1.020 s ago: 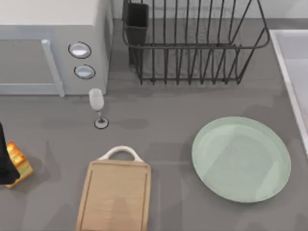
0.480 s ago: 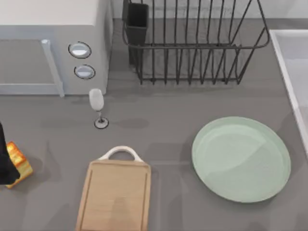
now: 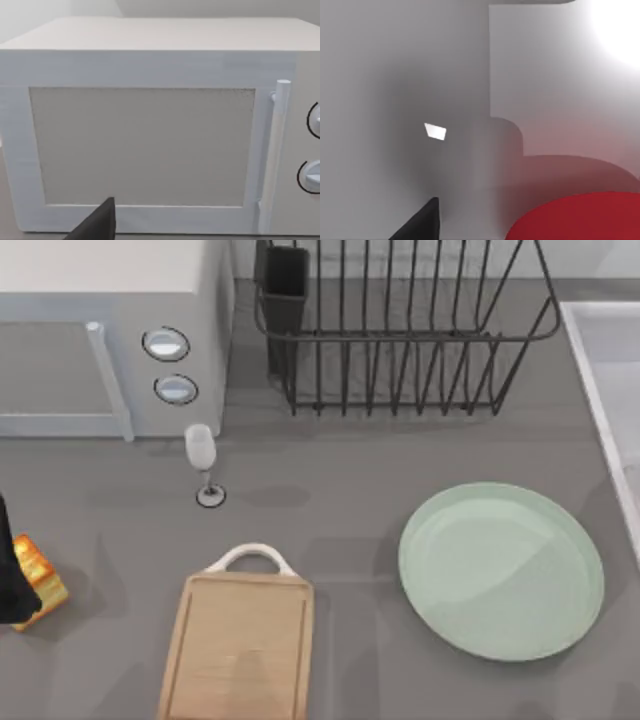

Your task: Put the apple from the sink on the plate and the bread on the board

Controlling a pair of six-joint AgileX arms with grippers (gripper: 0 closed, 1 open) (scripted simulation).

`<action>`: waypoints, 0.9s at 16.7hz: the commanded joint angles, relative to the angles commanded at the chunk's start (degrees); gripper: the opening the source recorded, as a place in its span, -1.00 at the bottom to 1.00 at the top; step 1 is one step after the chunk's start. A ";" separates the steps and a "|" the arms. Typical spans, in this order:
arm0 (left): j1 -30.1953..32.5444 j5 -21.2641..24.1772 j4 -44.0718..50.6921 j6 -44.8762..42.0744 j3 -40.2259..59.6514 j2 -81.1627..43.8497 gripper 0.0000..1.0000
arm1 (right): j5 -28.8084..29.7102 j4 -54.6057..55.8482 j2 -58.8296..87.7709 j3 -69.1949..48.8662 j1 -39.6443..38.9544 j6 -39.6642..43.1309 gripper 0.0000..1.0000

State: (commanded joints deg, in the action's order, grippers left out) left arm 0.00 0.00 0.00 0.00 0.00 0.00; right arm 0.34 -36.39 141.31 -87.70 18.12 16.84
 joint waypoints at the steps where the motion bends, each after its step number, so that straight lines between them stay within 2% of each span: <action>1: 0.00 0.00 0.00 0.00 0.00 0.00 1.00 | 0.00 0.00 0.00 0.00 0.00 0.00 0.70; 12: 0.00 0.00 0.00 0.00 0.00 0.00 1.00 | 0.00 0.00 0.00 0.00 0.00 0.00 -0.96; 15: 0.00 0.00 0.00 0.00 0.00 0.00 1.00 | 0.00 0.00 0.00 0.00 0.00 0.00 -1.00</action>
State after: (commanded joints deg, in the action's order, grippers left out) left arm 0.00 0.00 0.00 0.00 0.00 0.00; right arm 0.34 -36.39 141.31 -87.70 18.12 16.84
